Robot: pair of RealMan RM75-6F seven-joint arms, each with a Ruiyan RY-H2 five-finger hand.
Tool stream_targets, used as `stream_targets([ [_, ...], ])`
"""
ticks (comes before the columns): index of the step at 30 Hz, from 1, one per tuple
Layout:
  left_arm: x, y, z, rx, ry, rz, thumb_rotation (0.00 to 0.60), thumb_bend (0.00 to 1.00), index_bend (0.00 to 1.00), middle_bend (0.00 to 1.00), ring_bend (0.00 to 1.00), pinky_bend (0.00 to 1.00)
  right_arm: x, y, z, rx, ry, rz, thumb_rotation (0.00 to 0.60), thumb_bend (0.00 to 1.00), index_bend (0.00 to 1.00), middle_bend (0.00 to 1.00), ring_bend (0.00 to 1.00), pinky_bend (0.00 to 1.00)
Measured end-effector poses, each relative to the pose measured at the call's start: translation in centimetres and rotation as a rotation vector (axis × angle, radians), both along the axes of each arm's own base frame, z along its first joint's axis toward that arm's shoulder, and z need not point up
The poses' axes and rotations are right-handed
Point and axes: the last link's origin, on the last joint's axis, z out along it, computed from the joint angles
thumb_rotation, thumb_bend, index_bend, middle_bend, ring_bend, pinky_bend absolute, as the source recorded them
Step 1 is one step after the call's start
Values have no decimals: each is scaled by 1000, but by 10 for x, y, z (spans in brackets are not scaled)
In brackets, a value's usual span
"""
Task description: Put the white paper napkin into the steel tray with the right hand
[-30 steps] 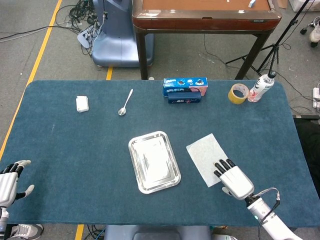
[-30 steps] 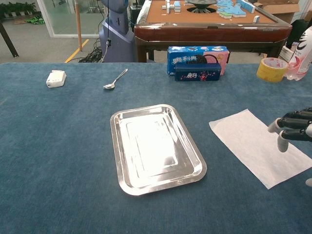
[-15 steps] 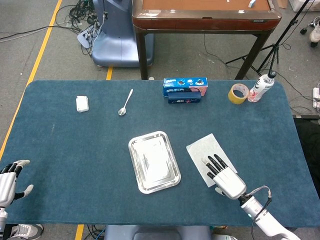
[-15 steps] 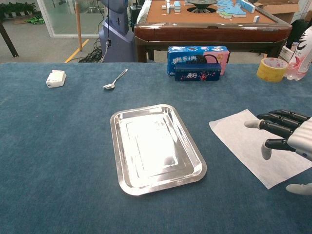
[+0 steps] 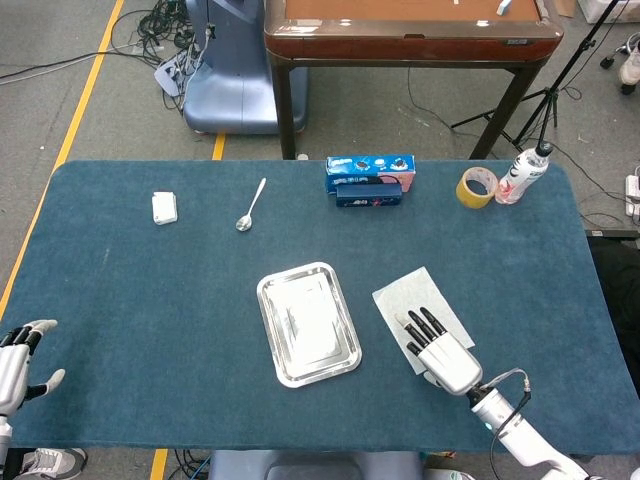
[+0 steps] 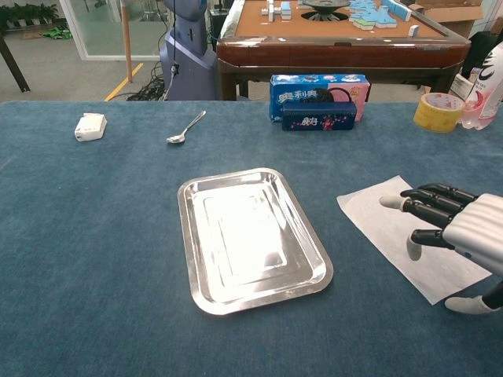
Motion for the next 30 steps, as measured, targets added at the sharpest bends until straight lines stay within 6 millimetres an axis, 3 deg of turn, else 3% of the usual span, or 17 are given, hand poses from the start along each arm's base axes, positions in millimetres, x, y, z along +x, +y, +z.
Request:
stream_targets([
  [10,0,-1,1,4,-2,-1,600,198,238,223,212,324,-1,-2,-7,2,12,-4,600,26,453,58,0,28],
  [18,0,0,2,4,-3,-1,600,197,238,223,212,324,-1,-2,-10,6,9,-12,600,298,500,61,0,28],
  [30,0,0,1,2,-4,0,600,197,238,223,212,324,-1,-2,-9,4,1,-24,600,534,543,81,0,28],
])
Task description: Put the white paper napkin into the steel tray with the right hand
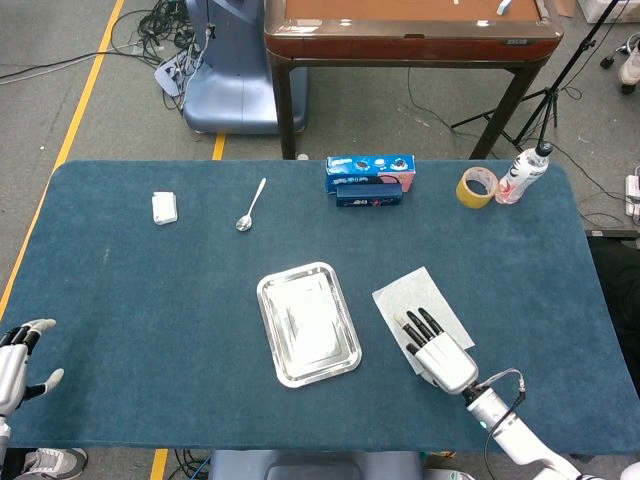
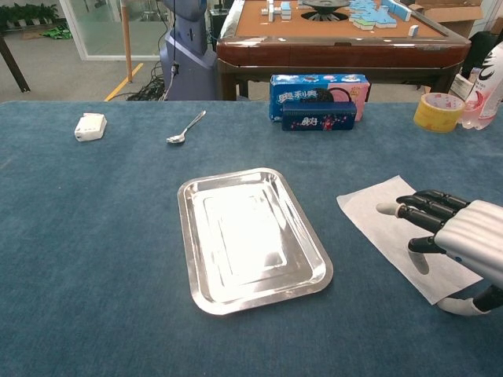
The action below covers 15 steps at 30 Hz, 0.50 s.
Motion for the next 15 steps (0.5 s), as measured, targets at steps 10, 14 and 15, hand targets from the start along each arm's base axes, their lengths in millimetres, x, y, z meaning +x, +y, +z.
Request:
stream_targets([
  [10,0,0,0,-2,0,1,600,197,238,223,212,324,-1,-1,-1,3,15,-26,600,735,556,87,0,28],
  [14,0,0,0,-1,0,1,600,197,238,223,212,324,0,-1,-1,6,15,-32,600,817,566,92,0,28],
  [15,0,0,0,-1,0,1,600,197,238,223,212,324,0,-1,-1,6,15,-33,600,838,568,94,0,28],
])
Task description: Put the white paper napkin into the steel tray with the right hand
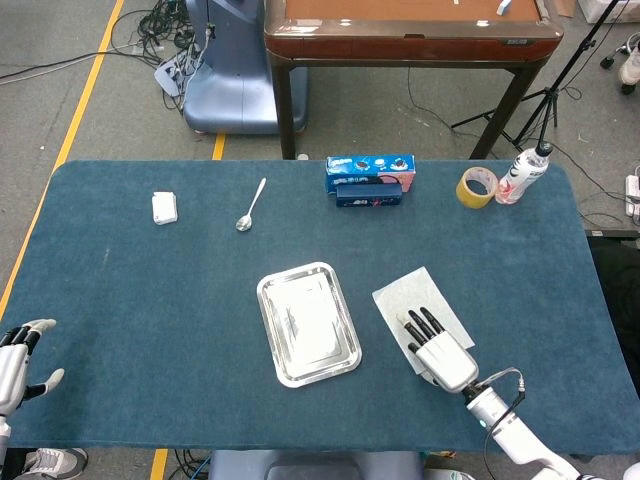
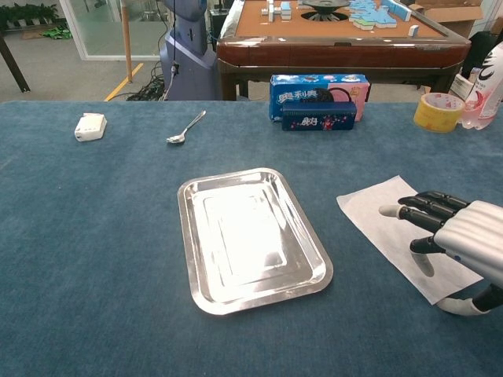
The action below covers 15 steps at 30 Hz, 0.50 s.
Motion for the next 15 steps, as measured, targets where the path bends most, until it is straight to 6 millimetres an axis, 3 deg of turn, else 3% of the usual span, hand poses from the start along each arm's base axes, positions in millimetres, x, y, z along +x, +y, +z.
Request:
stream_targets([
  [8,0,0,0,2,1,-2,600,197,238,223,212,324,0,0,2,1,13,-14,600,974,575,97,0,28],
  [15,1,0,0,0,3,-1,600,197,238,223,212,324,0,-1,2,2,26,-25,600,1000,576,97,0,28],
])
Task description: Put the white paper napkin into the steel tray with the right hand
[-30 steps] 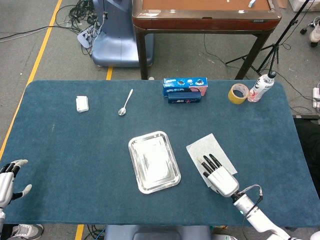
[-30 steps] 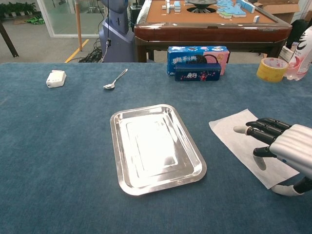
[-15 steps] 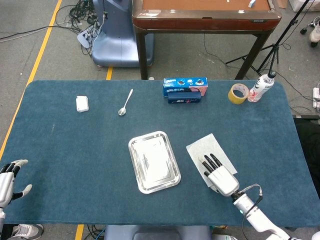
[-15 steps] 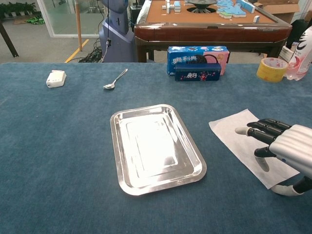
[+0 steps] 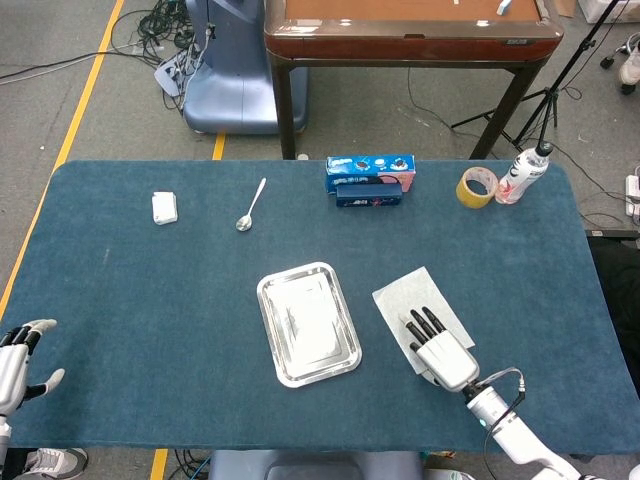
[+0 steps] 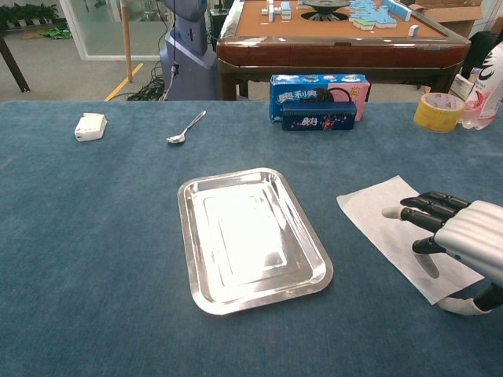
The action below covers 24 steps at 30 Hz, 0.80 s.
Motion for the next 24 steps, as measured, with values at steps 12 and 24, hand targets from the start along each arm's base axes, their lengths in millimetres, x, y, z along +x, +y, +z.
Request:
stream_targets([
  [12,0,-1,1,4,-1,-2,600,197,238,223,212,324,6,-3,3,-5,-6,2,600,1000,576,97,0,28],
  [24,0,0,0,2,0,-1,600,197,238,223,212,324,7,-5,3,-4,1,-14,600,1000,576,110,0,28],
])
